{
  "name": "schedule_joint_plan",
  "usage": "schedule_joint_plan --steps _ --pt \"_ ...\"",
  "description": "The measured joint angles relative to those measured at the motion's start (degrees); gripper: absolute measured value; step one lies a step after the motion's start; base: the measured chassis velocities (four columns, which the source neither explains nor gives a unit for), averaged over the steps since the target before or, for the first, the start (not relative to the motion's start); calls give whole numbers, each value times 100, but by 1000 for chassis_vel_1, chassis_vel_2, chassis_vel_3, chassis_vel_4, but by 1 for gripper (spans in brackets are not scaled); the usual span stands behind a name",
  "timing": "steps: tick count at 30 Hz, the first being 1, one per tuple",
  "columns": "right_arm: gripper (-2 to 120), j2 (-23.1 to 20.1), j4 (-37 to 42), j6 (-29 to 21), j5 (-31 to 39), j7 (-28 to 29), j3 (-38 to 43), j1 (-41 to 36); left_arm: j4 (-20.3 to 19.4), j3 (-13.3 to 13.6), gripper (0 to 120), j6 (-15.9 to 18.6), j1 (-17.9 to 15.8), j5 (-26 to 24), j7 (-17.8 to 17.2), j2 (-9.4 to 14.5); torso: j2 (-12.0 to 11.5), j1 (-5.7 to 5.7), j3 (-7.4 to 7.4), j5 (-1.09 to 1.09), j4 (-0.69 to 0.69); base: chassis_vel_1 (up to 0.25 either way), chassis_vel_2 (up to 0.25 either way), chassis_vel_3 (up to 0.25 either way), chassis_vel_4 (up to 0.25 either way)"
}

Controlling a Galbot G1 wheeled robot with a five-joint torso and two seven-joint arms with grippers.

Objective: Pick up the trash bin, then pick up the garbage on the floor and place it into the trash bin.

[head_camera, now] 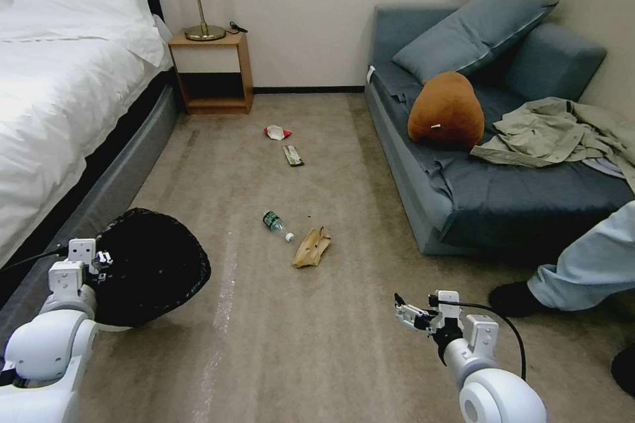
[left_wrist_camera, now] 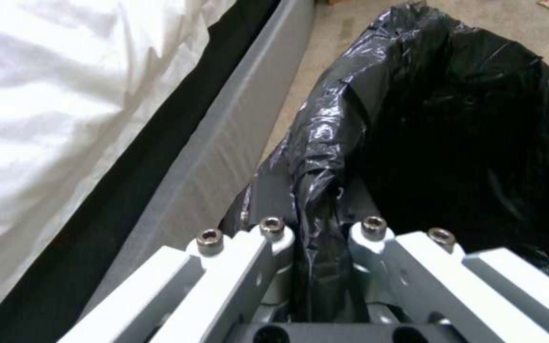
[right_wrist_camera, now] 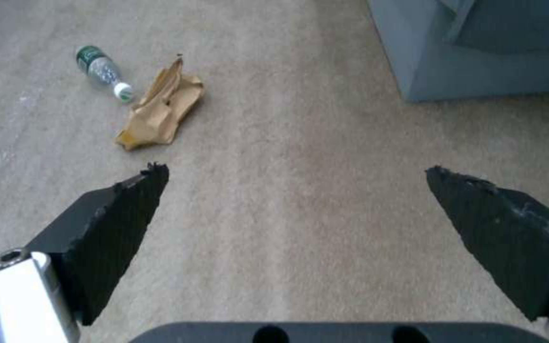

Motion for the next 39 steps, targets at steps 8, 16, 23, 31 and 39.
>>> schedule_joint_plan --steps 8,16,23,31,39 --pt "100 19 -27 1 -47 -5 -21 4 35 -7 5 -20 -15 -23 23 33 0 0 0 0 0 -50 50 53 -51" --pt "100 35 -49 -1 -89 -18 -48 7 34 -16 5 -20 -28 -46 34 73 0 0 0 0 0 -55 38 46 -43" --pt "100 41 -85 -3 -130 -36 -65 21 3 -52 5 -15 5 -72 47 114 0 0 0 -1 0 -52 65 50 -57" --pt "100 50 -126 -4 -174 -56 -105 41 -10 -77 5 -15 52 -74 66 120 0 0 0 -1 0 -75 71 69 -68" --pt "100 34 -165 -4 -179 -80 -118 61 -50 -87 5 -11 45 -62 68 125 0 -1 0 0 0 -73 88 83 -89"
